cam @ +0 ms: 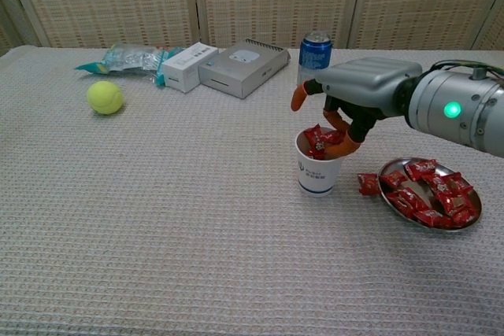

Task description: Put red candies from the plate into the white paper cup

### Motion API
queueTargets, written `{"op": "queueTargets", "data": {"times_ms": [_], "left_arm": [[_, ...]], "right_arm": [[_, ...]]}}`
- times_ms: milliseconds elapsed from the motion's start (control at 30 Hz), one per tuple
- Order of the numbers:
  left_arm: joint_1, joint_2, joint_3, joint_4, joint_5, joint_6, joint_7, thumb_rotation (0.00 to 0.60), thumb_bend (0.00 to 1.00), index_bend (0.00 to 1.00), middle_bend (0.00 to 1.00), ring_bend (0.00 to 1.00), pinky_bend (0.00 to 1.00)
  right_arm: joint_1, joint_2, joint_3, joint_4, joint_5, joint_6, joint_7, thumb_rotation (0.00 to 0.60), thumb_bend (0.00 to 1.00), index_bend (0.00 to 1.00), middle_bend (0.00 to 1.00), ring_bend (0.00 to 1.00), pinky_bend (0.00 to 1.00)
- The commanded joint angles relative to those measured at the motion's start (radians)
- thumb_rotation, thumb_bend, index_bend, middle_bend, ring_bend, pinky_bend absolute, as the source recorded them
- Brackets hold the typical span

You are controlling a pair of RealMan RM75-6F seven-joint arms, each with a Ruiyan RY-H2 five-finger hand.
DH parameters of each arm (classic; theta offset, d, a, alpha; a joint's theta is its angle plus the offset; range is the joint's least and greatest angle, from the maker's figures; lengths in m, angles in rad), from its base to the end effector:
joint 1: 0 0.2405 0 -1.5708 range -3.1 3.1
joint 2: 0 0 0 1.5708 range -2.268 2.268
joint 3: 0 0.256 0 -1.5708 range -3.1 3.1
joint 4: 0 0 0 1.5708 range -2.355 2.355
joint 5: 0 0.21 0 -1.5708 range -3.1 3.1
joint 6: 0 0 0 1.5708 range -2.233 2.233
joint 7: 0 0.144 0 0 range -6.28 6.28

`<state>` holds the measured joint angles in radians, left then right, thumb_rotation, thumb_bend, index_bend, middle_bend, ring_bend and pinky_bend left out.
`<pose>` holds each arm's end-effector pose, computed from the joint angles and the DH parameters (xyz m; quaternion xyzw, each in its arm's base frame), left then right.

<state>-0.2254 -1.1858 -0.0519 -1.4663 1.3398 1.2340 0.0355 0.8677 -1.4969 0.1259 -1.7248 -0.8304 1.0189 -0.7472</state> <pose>-0.3410 0.2272 0.1306 -0.6290 -0.4209 -0.3002 0.5806 -0.1062 -0.3215 -0.0181 0.7998 -0.3208 0.2890 0.4171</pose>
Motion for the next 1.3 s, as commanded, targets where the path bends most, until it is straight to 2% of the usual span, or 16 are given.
{"op": "queueTargets", "data": {"times_ms": [33, 300, 633, 800, 900, 967, 1033, 1100, 1167, 1300], "left_arm": [[0.001, 0.002, 0.000, 0.000, 0.000, 0.001, -0.004, 0.600, 0.45, 0.00, 0.00, 0.00, 0.21], [0.000, 0.003, 0.001, 0.002, 0.004, -0.002, -0.011, 0.600, 0.45, 0.00, 0.00, 0.00, 0.21], [0.000, 0.002, 0.000, 0.002, 0.002, -0.001, -0.008, 0.600, 0.45, 0.00, 0.00, 0.00, 0.21], [0.003, 0.005, 0.000, 0.000, 0.004, 0.005, -0.014, 0.600, 0.45, 0.00, 0.00, 0.00, 0.21], [0.001, 0.004, 0.001, 0.001, 0.006, 0.003, -0.013, 0.600, 0.45, 0.00, 0.00, 0.00, 0.21], [-0.001, 0.000, 0.002, 0.001, 0.004, -0.002, -0.003, 0.600, 0.45, 0.00, 0.00, 0.00, 0.21], [-0.002, -0.004, 0.002, 0.001, 0.002, -0.004, 0.005, 0.600, 0.45, 0.00, 0.00, 0.00, 0.21], [-0.003, -0.008, 0.003, 0.001, -0.001, -0.006, 0.013, 0.600, 0.45, 0.00, 0.00, 0.00, 0.22], [-0.003, -0.011, 0.003, 0.000, -0.004, -0.008, 0.020, 0.600, 0.45, 0.00, 0.00, 0.00, 0.23], [-0.004, -0.013, 0.004, -0.001, -0.005, -0.009, 0.028, 0.600, 0.45, 0.00, 0.00, 0.00, 0.24]], "right_arm": [[0.003, -0.004, 0.003, 0.003, -0.005, 0.001, 0.010, 0.600, 0.20, 0.16, 0.72, 0.76, 1.00], [-0.003, 0.008, -0.001, -0.007, -0.024, 0.023, 0.024, 0.600, 0.20, 0.12, 0.52, 0.75, 1.00], [-0.014, 0.031, -0.007, -0.015, -0.044, 0.024, 0.059, 0.600, 0.20, 0.10, 0.42, 0.75, 1.00], [-0.045, 0.069, -0.016, -0.042, -0.105, 0.045, 0.115, 0.600, 0.20, 0.10, 0.37, 0.73, 1.00], [-0.083, 0.118, -0.048, -0.042, -0.149, 0.076, 0.131, 0.600, 0.20, 0.10, 0.35, 0.71, 1.00], [-0.107, 0.143, -0.069, -0.034, -0.183, 0.091, 0.144, 0.600, 0.20, 0.13, 0.43, 0.72, 1.00], [-0.119, 0.159, -0.089, -0.028, -0.198, 0.086, 0.145, 0.600, 0.20, 0.22, 0.66, 0.77, 1.00], [-0.124, 0.174, -0.108, -0.021, -0.202, 0.066, 0.138, 0.600, 0.20, 0.31, 0.79, 0.84, 1.00], [-0.124, 0.181, -0.124, -0.013, -0.195, 0.042, 0.118, 0.600, 0.20, 0.38, 0.85, 0.89, 1.00], [-0.117, 0.171, -0.147, -0.001, -0.160, -0.006, 0.076, 0.600, 0.20, 0.42, 0.90, 0.93, 1.00]]}}
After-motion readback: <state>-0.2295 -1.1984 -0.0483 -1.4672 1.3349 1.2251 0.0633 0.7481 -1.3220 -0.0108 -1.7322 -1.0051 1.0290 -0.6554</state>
